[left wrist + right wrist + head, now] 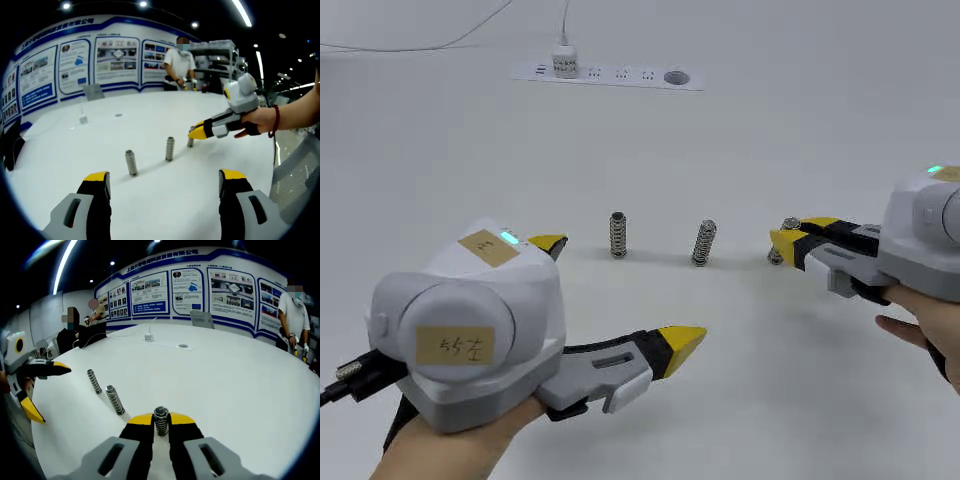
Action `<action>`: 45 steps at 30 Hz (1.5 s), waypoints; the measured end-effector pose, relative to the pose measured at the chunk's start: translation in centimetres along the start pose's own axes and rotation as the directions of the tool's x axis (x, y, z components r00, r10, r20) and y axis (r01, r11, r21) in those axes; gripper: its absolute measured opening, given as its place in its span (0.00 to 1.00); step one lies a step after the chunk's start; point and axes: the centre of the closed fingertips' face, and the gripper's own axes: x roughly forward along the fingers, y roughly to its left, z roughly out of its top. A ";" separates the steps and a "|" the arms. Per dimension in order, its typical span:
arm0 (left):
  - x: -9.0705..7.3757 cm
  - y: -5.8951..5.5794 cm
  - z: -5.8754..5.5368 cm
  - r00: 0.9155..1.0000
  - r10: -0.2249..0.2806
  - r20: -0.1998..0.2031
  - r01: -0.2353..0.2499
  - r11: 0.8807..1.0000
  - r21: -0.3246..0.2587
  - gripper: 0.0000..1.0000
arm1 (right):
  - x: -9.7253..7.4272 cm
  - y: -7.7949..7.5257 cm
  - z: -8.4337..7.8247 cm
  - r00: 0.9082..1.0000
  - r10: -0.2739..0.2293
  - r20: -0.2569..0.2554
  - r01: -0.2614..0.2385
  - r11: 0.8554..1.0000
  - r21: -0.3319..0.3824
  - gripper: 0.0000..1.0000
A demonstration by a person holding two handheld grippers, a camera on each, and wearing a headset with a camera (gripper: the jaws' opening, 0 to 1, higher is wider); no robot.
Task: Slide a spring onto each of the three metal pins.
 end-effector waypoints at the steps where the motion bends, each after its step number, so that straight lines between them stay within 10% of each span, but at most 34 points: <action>1: 0.0 0.0 0.0 1.000 0.001 0.002 -0.001 1.000 -0.001 0.91 | 0.1 0.0 -0.2 1.000 0.000 -0.007 0.000 1.000 0.011 0.12; 19: -0.2 0.3 0.0 1.000 0.009 -0.007 -0.009 1.000 -0.014 0.90 | -0.9 0.8 0.2 1.000 0.019 -0.025 -0.017 0.994 0.110 0.27; 45: -2.6 0.7 1.6 1.000 0.009 -0.008 -0.009 1.000 -0.002 0.87 | -6.7 4.7 2.3 0.993 0.120 -0.006 -0.119 0.992 0.031 0.60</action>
